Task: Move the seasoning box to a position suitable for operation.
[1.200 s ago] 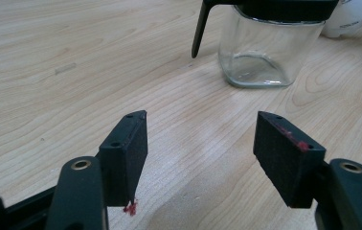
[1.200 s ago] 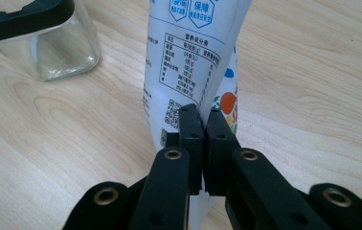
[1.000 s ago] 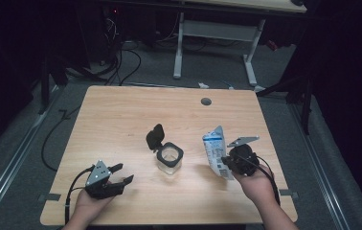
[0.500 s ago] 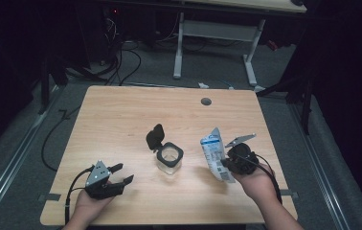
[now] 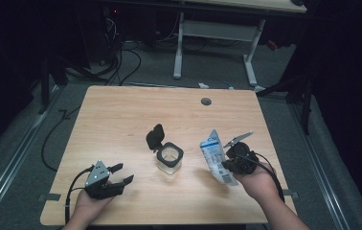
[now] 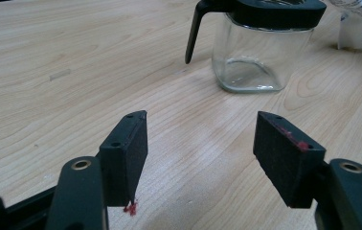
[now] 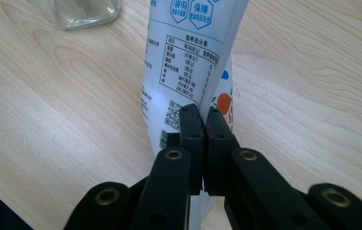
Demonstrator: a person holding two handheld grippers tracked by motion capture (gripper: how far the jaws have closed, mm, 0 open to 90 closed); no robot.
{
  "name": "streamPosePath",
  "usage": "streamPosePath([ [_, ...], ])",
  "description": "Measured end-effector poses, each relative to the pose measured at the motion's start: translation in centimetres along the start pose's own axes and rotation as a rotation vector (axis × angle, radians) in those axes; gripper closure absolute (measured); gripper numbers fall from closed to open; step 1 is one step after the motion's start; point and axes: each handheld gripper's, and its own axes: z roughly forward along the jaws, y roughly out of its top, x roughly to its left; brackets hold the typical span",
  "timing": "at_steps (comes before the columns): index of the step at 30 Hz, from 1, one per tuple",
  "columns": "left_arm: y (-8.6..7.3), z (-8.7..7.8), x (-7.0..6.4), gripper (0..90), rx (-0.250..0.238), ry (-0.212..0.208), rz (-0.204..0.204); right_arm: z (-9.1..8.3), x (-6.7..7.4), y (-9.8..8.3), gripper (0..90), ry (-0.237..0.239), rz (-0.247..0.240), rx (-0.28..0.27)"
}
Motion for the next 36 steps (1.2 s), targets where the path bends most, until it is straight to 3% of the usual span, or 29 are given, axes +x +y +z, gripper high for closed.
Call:
streamPosePath([
  [6, 0.1, 0.0, 0.0, 37.1, -0.009, -0.006, -0.002, -0.2, 0.2, 0.3, 89.1, 0.001, -0.023, 0.026],
  [17, 0.1, 0.0, -0.1, 37.0, -0.007, -0.008, 0.002, -0.3, 0.1, 0.3, 89.5, 0.010, -0.002, 0.086],
  [19, 0.1, 0.0, -0.1, 37.1, -0.008, -0.007, 0.003, -0.5, 0.1, 0.4, 89.5, 0.006, -0.021, 0.101],
  [36, 0.1, 0.1, -0.4, 36.9, -0.008, -0.017, 0.009, -1.1, 0.1, 0.9, 89.8, 0.001, -0.010, 0.138],
])
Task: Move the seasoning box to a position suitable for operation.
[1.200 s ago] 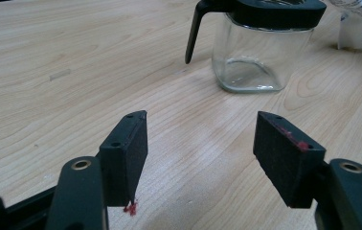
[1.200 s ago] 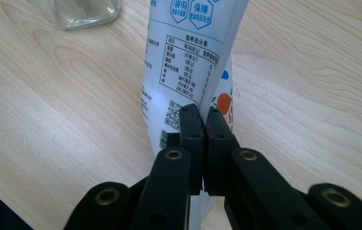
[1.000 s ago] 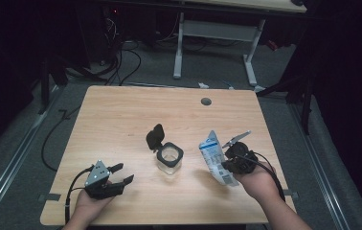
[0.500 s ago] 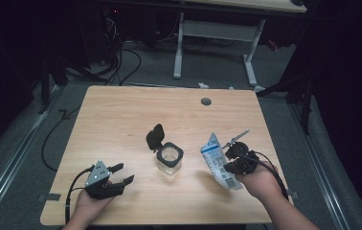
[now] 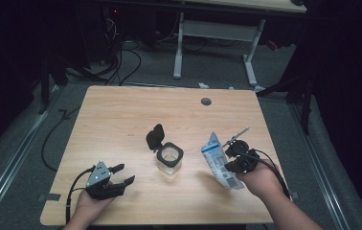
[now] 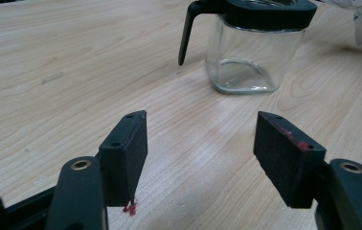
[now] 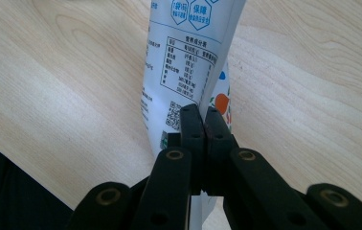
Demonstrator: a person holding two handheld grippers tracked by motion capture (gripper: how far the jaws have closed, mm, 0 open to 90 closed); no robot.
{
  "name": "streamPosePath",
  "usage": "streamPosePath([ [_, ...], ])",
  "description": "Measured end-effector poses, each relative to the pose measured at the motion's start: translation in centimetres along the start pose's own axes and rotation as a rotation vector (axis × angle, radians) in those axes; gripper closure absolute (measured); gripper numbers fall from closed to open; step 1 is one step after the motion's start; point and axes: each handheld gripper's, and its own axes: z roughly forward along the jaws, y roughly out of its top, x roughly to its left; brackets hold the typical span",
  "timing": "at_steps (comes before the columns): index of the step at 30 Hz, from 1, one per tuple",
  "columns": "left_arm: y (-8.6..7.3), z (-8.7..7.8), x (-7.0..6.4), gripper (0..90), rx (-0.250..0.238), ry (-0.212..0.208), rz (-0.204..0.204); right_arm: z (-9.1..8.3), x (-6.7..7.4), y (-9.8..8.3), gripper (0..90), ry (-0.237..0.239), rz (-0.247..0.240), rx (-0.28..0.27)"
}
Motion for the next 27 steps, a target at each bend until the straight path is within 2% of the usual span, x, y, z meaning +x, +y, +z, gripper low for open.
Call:
streamPosePath([
  [5, 0.1, 0.1, -0.3, 36.9, 0.003, -0.010, 0.010, -0.1, 0.1, -0.1, 90.0, 0.002, -0.005, 0.017],
  [12, 0.2, 0.4, -1.3, 36.5, -0.007, -0.038, 0.023, -0.6, 0.3, 0.2, 90.0, 0.004, -0.019, 0.014],
  [14, 0.3, 0.6, -1.8, 36.5, -0.013, -0.048, 0.034, -0.8, 0.5, 0.3, 90.0, 0.005, -0.011, 0.013],
  [22, 1.0, 1.9, -4.3, 34.6, -0.037, -0.114, 0.066, -1.0, 1.1, 0.9, 90.0, 0.006, -0.036, 0.006],
  [26, 1.4, 2.8, -5.4, 35.2, -0.024, -0.138, 0.069, -0.9, 1.3, 1.1, 90.0, 0.010, -0.042, 0.005],
  [27, 1.5, 2.8, -5.6, 35.3, -0.013, -0.144, 0.084, -0.8, 1.3, 1.2, 90.0, 0.013, -0.046, 0.002],
])
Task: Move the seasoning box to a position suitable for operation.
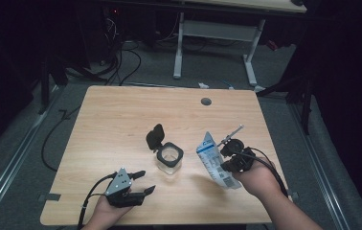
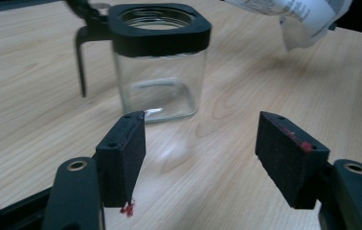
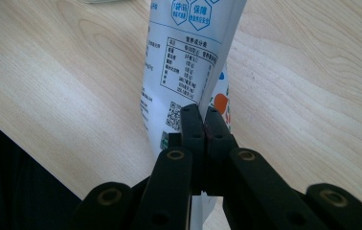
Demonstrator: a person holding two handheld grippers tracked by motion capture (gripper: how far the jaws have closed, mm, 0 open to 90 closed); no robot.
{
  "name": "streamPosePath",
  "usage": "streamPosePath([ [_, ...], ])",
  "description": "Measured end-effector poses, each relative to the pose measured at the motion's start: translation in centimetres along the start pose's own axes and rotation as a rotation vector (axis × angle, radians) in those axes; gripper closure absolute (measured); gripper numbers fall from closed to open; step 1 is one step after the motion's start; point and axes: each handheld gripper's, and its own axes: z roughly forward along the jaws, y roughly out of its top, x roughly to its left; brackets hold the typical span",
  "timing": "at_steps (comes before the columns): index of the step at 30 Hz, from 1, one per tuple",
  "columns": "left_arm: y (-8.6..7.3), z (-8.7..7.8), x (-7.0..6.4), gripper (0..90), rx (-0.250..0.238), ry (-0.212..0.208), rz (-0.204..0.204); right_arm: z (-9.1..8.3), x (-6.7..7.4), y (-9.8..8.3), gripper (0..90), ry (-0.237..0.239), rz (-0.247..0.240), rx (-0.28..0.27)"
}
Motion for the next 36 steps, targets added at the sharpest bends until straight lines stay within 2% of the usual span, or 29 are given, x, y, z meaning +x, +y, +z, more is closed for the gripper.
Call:
streamPosePath([
  [2, 0.2, 0.5, -0.6, 35.1, -0.017, -0.007, -0.008, 0.1, 0.1, 0.2, 90.0, -0.002, -0.005, 0.002],
  [3, 0.2, 0.7, -0.8, 34.7, -0.016, -0.011, -0.002, 0.2, 0.4, 0.2, 90.0, 0.001, 0.018, 0.007],
  [5, 0.3, 1.0, -1.2, 34.0, -0.016, -0.019, 0.007, 0.3, 0.4, 0.4, 90.0, 0.002, -0.009, 0.001],
  [11, 0.7, 2.7, -2.5, 31.4, -0.007, -0.055, 0.019, 0.4, 1.0, 0.7, 90.0, 0.011, -0.019, -0.006],
  [15, 0.9, 3.7, -3.2, 32.4, -0.006, -0.093, 0.006, 0.3, 1.1, 0.9, 90.0, 0.012, -0.017, -0.004],
  [17, 1.1, 4.2, -3.6, 31.4, -0.005, -0.095, 0.017, 0.3, 1.1, 1.0, 90.0, 0.015, -0.022, -0.007],
  [24, 1.8, 5.7, -4.5, 28.5, -0.026, -0.108, 0.015, 0.1, 1.5, 1.3, 90.0, 0.013, -0.021, -0.006],
  [28, 2.0, 6.5, -4.8, 27.1, -0.014, -0.123, 0.000, 0.1, 1.9, 1.4, 90.0, 0.011, -0.026, 0.005],
  [36, 2.8, 7.9, -5.6, 26.1, -0.007, -0.142, 0.013, -0.4, 2.9, 2.2, 90.0, 0.015, -0.049, -0.015],
])
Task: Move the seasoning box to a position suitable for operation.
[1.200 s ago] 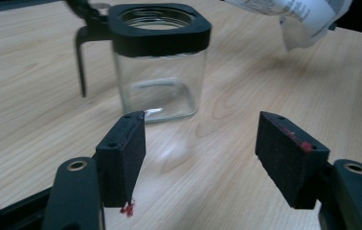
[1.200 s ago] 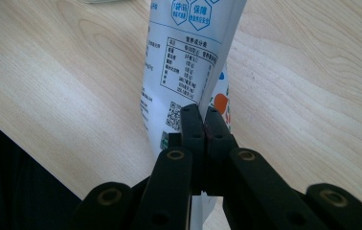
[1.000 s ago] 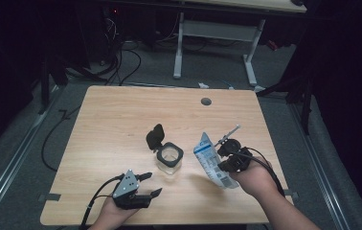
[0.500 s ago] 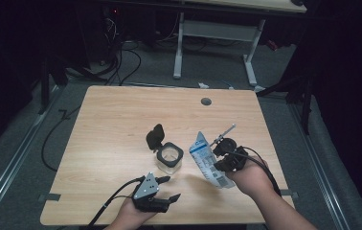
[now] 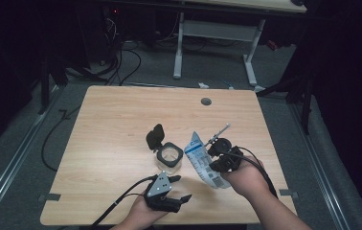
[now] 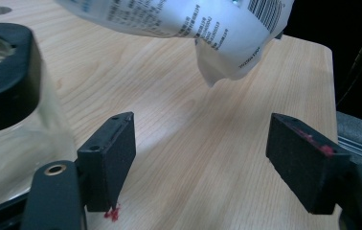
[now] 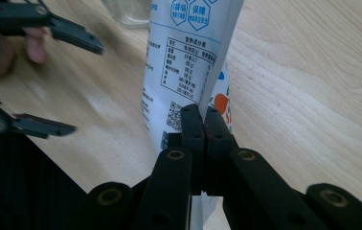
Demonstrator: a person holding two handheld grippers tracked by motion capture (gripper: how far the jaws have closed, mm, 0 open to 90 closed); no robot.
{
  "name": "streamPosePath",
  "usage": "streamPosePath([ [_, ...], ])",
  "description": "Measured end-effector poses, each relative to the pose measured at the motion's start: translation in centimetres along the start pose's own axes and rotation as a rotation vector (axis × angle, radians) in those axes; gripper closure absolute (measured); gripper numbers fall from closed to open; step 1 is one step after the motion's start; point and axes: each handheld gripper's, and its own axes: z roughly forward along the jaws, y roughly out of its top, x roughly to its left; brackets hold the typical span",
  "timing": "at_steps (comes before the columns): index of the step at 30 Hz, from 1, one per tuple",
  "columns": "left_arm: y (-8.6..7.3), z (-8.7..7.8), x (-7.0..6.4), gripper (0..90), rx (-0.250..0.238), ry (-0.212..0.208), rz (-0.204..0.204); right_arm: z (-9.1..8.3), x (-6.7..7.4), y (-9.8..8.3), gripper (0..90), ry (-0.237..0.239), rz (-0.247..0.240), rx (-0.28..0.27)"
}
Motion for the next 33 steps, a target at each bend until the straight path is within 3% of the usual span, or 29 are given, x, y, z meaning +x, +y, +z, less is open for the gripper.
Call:
streamPosePath([
  [10, 0.7, 2.3, -0.6, 26.0, 0.021, -0.009, 0.019, -0.3, 1.2, 0.8, 90.0, 0.019, -0.014, -0.006],
  [18, 1.8, 3.7, -0.9, 25.9, 0.015, -0.019, -0.007, -0.7, 1.8, 1.5, 90.0, 0.023, -0.039, -0.015],
  [24, 2.5, 3.5, -1.3, 26.2, -0.018, -0.006, 0.017, -1.1, 2.4, 2.0, 90.0, 0.028, -0.045, -0.025],
  [28, 2.9, 3.1, -1.2, 36.2, -0.042, 0.005, 0.013, -1.4, 2.6, 2.2, 90.0, 0.037, -0.047, -0.037],
  [33, 2.9, 2.7, -1.5, 40.4, -0.047, 0.017, 0.036, -1.6, 2.7, 2.4, 90.0, 0.033, -0.046, -0.032],
])
